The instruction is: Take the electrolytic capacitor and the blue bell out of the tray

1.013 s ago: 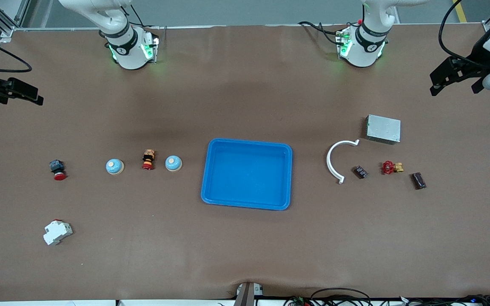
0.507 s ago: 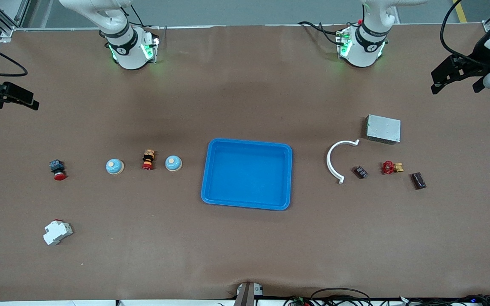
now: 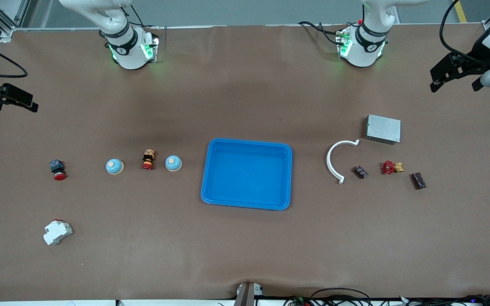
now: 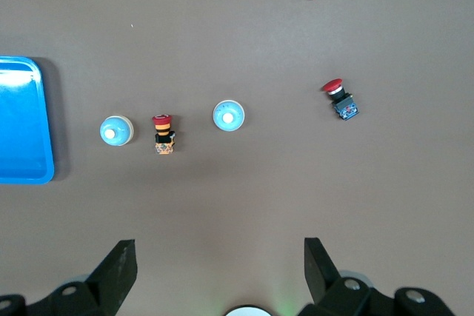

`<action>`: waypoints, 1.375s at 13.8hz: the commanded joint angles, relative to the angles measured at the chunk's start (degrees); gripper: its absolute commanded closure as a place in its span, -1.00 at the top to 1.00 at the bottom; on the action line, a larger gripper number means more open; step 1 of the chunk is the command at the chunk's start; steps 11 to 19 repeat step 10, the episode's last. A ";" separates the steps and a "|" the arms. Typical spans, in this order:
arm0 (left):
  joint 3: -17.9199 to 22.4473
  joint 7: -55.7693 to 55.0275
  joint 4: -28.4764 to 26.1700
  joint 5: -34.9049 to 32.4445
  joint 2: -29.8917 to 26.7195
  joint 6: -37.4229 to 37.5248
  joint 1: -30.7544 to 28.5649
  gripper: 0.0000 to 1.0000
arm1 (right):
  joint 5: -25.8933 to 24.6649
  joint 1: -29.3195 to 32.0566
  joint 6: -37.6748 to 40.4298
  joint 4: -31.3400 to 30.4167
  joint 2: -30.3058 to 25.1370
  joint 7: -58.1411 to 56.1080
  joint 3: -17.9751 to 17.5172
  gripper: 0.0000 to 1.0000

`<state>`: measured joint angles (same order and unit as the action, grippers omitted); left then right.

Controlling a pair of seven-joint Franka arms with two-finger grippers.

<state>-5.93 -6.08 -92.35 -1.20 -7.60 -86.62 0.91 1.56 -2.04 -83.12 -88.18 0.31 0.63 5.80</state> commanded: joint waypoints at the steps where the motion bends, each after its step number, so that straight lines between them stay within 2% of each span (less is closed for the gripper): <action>1: -0.14 1.33 0.24 0.58 -0.23 1.11 -0.21 1.00 | -1.47 0.11 -0.02 1.25 0.66 -0.54 -0.53 1.00; 7: -0.05 0.80 3.49 0.49 1.62 1.11 -0.30 1.00 | -3.40 -1.39 -0.37 1.43 1.01 -0.45 -0.53 1.00; 19: -0.14 0.89 3.58 0.67 1.97 1.11 -0.30 1.00 | -3.05 -1.39 -0.46 1.43 1.10 -0.45 -0.53 1.00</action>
